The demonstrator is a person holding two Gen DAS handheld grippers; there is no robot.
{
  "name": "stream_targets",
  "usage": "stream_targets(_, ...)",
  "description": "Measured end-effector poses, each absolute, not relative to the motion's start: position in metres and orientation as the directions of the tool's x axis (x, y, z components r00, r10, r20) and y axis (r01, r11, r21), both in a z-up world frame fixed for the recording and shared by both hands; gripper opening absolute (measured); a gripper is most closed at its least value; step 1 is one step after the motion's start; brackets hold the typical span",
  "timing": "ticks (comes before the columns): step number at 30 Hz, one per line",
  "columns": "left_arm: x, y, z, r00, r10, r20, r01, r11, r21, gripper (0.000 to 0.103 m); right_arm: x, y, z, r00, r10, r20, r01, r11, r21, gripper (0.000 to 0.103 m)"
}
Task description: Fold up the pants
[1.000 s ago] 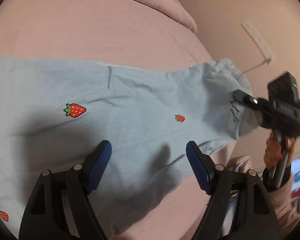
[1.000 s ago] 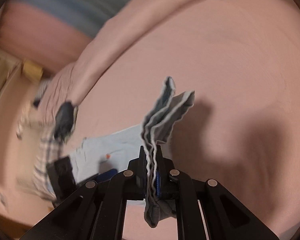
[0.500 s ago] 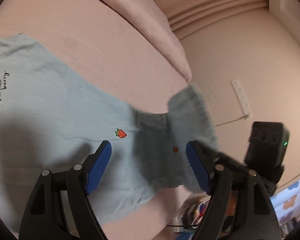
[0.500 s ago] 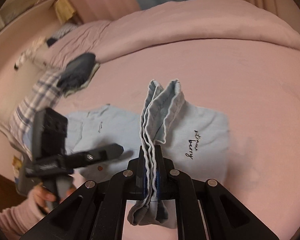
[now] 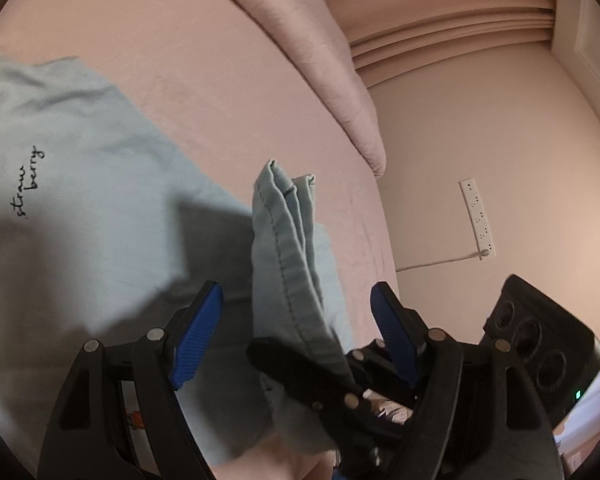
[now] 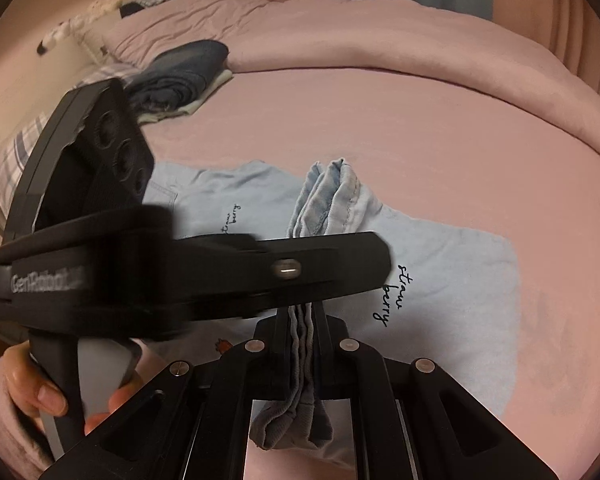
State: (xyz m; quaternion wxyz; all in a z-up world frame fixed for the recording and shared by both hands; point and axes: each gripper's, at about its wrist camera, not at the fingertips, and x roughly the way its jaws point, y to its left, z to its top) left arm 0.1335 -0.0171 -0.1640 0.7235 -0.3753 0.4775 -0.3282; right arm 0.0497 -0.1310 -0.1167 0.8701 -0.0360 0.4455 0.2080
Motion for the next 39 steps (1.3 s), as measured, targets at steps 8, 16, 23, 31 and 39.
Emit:
stream_targets(8,0.138,-0.003,-0.172,0.299,-0.758,-0.579,0.086,0.626,-0.775,0.028,0.053,-0.108,-0.13,0.495,0.359,-0.791,-0.431,0.892,0.136,0.01)
stream_targets(16,0.138,0.015,-0.177,0.291,-0.696,-0.656,0.087,0.702,-0.707,0.01,0.055,-0.141,-0.131,0.385,0.535,-0.751,-0.382,0.834,0.398,0.049)
stream_targets(23,0.134,0.012,-0.173,0.325,-0.675,-0.662,0.145,0.727,-0.671,0.006,0.042,-0.226,-0.125,0.493,0.462,-0.737,-0.188,0.884,0.428,0.05)
stream_targets(31,0.131,0.016,-0.159,0.383,-0.57,-0.727,0.167,0.817,-0.552,0.005,0.029,-0.28,-0.135,0.555,0.42,-0.718,-0.028,0.872,0.489,0.05)
stream_targets(39,0.14,0.013,-0.161,0.358,-0.548,-0.756,0.156,0.833,-0.531,0.01,0.033,-0.253,-0.126,0.584,0.386,-0.714,-0.116,0.91,0.398,0.05)
